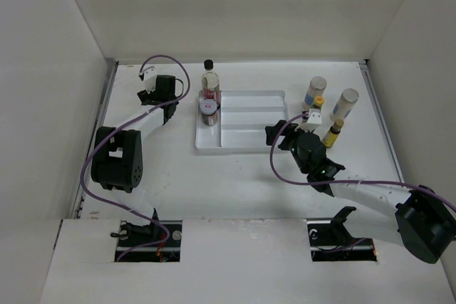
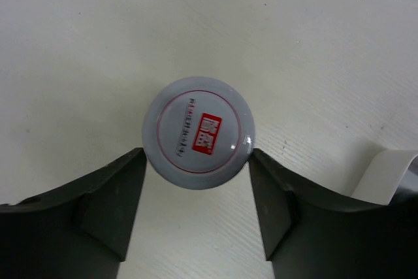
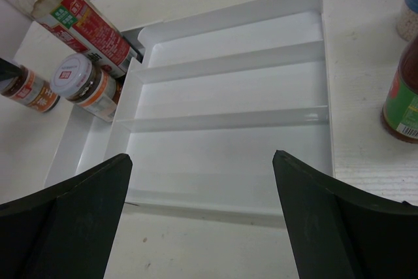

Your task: Organize the condiment bottles

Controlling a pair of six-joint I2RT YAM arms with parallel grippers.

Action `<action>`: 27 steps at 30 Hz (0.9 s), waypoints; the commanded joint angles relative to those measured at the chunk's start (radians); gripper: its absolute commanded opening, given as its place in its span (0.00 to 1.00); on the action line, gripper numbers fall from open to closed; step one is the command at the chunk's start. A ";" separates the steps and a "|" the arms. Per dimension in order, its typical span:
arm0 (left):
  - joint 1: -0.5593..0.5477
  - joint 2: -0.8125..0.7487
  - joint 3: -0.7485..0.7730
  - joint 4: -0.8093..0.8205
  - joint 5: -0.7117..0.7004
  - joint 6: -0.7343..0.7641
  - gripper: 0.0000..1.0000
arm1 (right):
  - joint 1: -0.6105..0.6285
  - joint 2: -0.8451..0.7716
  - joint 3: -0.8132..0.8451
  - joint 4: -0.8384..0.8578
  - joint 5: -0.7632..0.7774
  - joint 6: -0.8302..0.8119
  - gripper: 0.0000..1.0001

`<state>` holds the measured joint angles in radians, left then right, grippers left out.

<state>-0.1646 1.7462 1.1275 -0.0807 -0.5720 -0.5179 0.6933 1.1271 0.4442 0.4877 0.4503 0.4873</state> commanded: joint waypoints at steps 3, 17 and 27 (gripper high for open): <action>0.021 -0.014 0.038 0.045 -0.019 -0.001 0.51 | -0.001 0.003 0.022 0.063 -0.012 0.004 0.96; -0.045 -0.146 -0.119 0.119 -0.094 -0.001 0.42 | 0.001 -0.013 0.022 0.060 -0.012 0.004 0.96; -0.138 -0.263 -0.278 0.119 -0.103 -0.050 0.51 | 0.005 -0.018 0.024 0.060 -0.012 0.004 0.96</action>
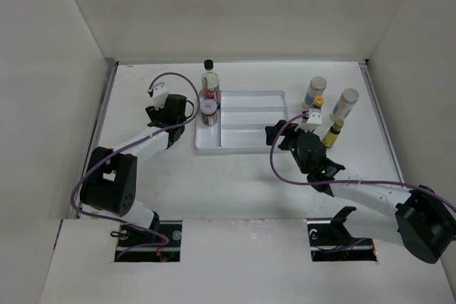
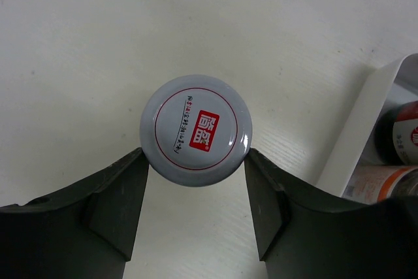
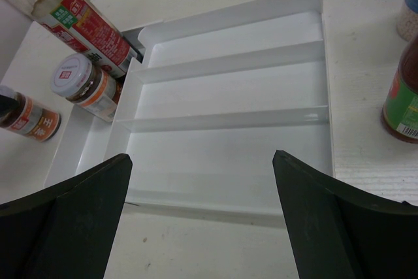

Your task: Organize the condiment bottles

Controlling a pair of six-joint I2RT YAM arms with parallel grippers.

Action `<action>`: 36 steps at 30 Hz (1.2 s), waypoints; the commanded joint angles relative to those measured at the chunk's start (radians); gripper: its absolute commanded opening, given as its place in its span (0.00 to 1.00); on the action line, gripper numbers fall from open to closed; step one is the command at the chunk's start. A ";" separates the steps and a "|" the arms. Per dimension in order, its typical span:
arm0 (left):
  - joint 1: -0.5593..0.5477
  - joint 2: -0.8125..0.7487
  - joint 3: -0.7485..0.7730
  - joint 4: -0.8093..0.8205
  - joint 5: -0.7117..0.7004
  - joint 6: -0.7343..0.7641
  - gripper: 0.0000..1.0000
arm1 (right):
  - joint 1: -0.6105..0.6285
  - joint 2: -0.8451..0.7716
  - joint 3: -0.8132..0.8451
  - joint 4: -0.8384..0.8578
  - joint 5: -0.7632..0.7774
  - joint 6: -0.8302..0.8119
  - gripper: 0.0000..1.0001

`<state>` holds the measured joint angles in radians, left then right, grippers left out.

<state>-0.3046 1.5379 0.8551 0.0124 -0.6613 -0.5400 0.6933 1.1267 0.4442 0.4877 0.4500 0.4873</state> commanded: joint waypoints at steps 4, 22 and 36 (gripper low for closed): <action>-0.011 -0.050 0.035 -0.014 0.009 -0.021 0.63 | 0.007 -0.022 0.024 0.055 -0.011 0.002 0.96; 0.012 0.054 0.096 -0.002 0.002 -0.009 0.62 | 0.007 -0.021 0.019 0.058 -0.011 0.005 0.96; -0.075 -0.240 0.047 -0.005 -0.037 0.046 0.40 | 0.007 -0.021 0.018 0.061 -0.011 0.005 0.96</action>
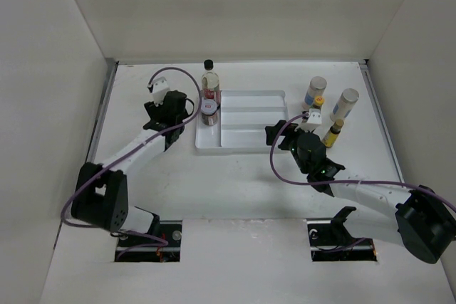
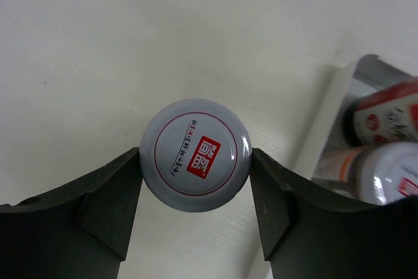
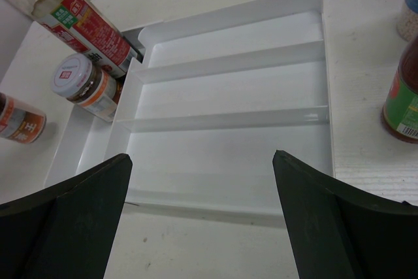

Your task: Organize the condiment bottles

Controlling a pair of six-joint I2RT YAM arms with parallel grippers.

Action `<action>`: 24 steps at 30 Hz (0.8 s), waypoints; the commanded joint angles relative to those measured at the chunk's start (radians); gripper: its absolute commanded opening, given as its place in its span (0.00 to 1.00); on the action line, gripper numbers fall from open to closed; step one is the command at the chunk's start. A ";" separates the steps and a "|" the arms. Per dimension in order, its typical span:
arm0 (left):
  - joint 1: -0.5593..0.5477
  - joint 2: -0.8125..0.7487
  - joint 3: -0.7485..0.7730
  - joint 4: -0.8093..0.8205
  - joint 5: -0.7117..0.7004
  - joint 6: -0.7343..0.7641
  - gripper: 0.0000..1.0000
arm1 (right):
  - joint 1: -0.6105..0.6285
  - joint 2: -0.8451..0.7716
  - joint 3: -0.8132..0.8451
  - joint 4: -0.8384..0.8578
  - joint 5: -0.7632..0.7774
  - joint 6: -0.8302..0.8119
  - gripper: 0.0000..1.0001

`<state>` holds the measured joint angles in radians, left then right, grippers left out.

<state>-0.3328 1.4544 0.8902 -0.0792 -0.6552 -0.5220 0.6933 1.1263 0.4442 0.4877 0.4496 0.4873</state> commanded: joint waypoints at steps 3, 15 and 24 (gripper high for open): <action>-0.106 -0.238 -0.007 0.052 -0.066 0.046 0.40 | 0.007 -0.025 0.017 0.061 -0.011 0.005 0.96; -0.403 -0.247 -0.019 0.048 -0.063 -0.015 0.39 | 0.005 -0.045 0.005 0.071 -0.011 -0.006 0.60; -0.410 -0.114 -0.033 0.163 -0.024 -0.010 0.39 | 0.007 -0.065 -0.002 0.078 -0.008 -0.018 0.22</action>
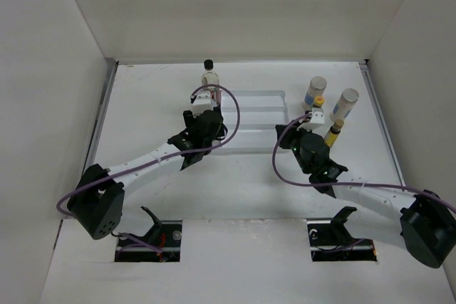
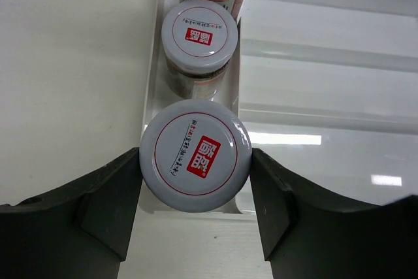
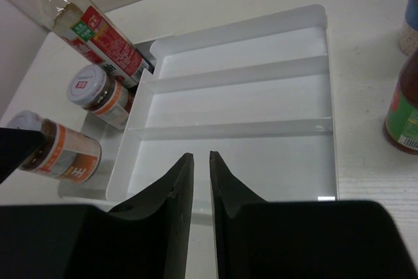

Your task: Organize the condiment bottles

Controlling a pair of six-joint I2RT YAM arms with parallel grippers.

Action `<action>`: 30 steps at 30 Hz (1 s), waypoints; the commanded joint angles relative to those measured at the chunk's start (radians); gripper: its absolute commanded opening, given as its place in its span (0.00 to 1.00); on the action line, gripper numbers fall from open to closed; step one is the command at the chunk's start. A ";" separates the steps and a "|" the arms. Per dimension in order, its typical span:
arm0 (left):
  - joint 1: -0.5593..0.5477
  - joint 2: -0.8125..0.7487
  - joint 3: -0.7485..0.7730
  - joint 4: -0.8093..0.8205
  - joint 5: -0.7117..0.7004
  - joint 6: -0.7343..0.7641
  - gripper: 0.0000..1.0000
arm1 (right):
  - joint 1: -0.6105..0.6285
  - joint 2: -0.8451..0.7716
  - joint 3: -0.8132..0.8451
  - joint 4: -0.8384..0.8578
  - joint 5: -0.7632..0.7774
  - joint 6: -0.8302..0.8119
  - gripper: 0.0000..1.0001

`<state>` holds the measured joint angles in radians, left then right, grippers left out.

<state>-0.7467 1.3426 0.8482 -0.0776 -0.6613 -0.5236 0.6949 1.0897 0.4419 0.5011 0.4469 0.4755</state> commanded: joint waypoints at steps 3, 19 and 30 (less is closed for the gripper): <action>0.011 0.024 -0.034 0.222 -0.011 -0.009 0.40 | 0.008 -0.037 0.001 0.065 -0.008 -0.008 0.21; -0.039 -0.046 -0.241 0.413 -0.018 -0.003 0.79 | 0.005 -0.155 0.098 -0.099 0.003 -0.044 0.92; -0.113 -0.587 -0.547 0.616 -0.145 -0.003 1.00 | -0.263 -0.159 0.371 -0.458 0.079 -0.074 0.95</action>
<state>-0.8513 0.8532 0.3695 0.4179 -0.7242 -0.5240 0.5011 0.9016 0.7326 0.1768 0.4854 0.4175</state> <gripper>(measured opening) 0.997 0.946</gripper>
